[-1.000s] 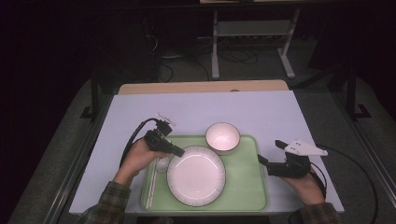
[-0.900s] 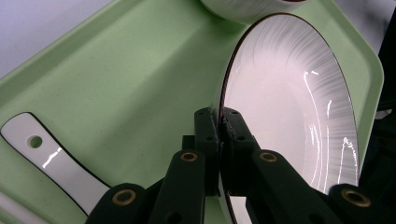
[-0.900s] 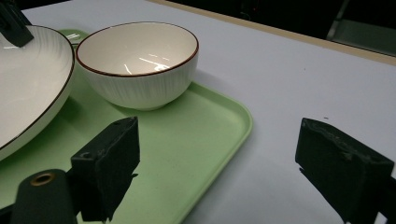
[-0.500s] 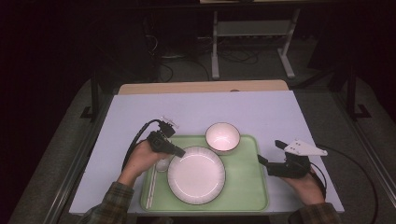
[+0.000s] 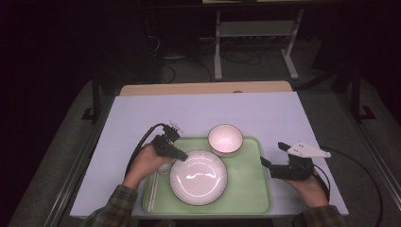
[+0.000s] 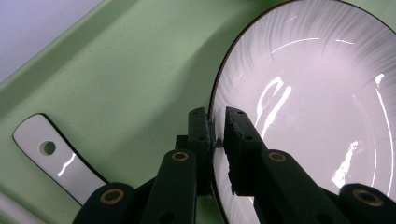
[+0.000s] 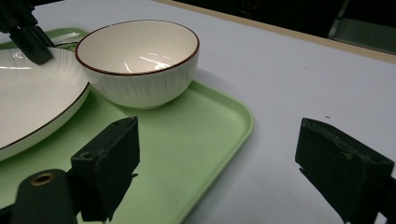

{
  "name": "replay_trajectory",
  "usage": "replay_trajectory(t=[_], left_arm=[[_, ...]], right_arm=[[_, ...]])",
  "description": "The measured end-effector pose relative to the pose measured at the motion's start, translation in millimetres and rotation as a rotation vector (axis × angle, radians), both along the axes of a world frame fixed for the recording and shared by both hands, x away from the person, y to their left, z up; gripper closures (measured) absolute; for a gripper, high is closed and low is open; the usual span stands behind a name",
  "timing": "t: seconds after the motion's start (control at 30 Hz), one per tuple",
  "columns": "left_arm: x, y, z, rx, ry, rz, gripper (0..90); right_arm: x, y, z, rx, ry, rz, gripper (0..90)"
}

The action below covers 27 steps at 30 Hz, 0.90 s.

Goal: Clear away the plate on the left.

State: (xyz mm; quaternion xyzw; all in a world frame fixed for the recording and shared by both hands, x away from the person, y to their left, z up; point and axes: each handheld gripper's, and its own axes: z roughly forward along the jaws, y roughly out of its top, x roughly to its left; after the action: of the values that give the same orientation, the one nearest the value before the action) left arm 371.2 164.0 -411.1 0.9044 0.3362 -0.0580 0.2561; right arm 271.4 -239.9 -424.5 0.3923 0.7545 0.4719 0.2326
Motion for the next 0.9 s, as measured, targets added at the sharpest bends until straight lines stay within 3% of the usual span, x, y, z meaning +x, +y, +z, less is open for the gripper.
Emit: replay_trajectory(t=[0.4, 0.5, 0.73, 0.9], left_arm=[[-1.4, 3.3, -0.8, -0.009, 0.005, -0.008, 81.1], [-2.3, 3.1, -0.7, -0.008, -0.019, -0.014, 79.1], [-3.2, 11.3, 5.7, -0.069, -0.071, -0.002, 53.3], [-9.4, 22.4, 14.8, -0.115, -0.15, -0.005, 41.4]], right_arm=[[-0.1, -0.3, -0.1, 0.001, 0.0, -0.001, 13.1], [-0.1, -0.1, 0.0, 0.0, 0.0, 0.0, 13.1], [0.3, -0.2, -0.1, 0.002, 0.0, 0.0, 13.1], [-1.1, -0.1, 0.4, -0.003, -0.004, 0.0, 13.1]])
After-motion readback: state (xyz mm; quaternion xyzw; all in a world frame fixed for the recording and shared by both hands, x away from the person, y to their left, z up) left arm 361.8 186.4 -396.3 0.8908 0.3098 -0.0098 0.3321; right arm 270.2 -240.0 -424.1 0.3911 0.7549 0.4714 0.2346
